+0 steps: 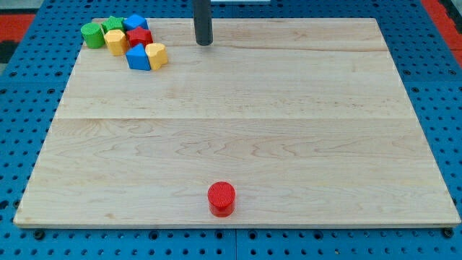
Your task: Move the green star to the top center of the board
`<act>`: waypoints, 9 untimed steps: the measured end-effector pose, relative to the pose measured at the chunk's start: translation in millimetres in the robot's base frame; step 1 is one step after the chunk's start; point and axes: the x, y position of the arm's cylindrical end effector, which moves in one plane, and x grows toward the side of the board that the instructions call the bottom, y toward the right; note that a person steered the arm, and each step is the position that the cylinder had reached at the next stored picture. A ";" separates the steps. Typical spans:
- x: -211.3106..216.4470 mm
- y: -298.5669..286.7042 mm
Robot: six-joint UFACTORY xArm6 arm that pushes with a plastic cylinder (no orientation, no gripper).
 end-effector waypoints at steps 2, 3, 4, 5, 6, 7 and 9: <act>4.8 51.5; 47.9 86.5; 116.5 38.9; 171.4 -71.9; 176.1 -201.0; 158.8 -251.9; 74.4 -243.6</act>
